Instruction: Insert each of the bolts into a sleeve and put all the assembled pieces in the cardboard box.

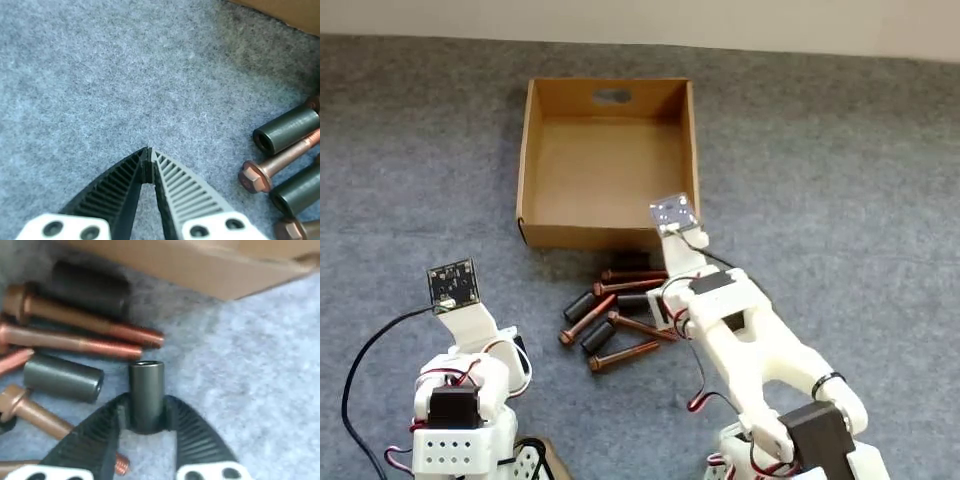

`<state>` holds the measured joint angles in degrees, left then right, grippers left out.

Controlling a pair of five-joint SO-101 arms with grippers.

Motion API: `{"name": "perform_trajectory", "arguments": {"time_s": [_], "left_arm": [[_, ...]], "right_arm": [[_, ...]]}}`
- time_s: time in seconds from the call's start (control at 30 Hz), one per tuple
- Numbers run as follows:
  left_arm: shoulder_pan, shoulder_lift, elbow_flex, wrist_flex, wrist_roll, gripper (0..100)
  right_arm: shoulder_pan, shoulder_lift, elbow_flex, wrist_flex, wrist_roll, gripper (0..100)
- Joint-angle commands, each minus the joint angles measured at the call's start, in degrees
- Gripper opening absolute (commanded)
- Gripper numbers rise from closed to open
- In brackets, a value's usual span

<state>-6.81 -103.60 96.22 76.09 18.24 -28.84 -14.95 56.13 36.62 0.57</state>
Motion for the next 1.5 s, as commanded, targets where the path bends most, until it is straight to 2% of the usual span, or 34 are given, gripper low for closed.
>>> {"name": "perform_trajectory", "arguments": {"time_s": [0.0,0.17,0.33,0.6,0.73,0.83,0.87,1.07,1.37,1.47], "left_arm": [[0.92,-0.22,1.01,0.26,0.35,1],[0.92,-0.22,1.01,0.26,0.35,1],[0.92,-0.22,1.01,0.26,0.35,1],[0.92,-0.22,1.01,0.26,0.35,1],[0.92,-0.22,1.01,0.26,0.35,1],[0.92,-0.22,1.01,0.26,0.35,1],[0.92,-0.22,1.01,0.26,0.35,1],[0.92,-0.22,1.01,0.26,0.35,1],[0.92,-0.22,1.01,0.26,0.35,1],[0.92,-0.22,1.01,0.26,0.35,1]], "right_arm": [[-0.13,-6.29,2.86,0.66,-0.44,0.3],[5.32,-22.55,11.38,3.82,0.0,0.5],[10.51,-39.08,22.2,9.1,7.56,0.5],[14.02,-54.02,34.95,12.7,10.2,0.5],[13.67,-55.52,35.12,14.9,10.37,3.5],[12.62,-55.25,30.64,18.68,10.46,19.3],[12.62,-55.16,29.32,20.18,10.46,21.9],[12.35,-55.08,24.48,23.25,10.46,14.9],[12.35,-54.9,24.48,22.9,10.55,15.0],[12.35,-54.81,24.4,21.05,10.29,19.1]]}}
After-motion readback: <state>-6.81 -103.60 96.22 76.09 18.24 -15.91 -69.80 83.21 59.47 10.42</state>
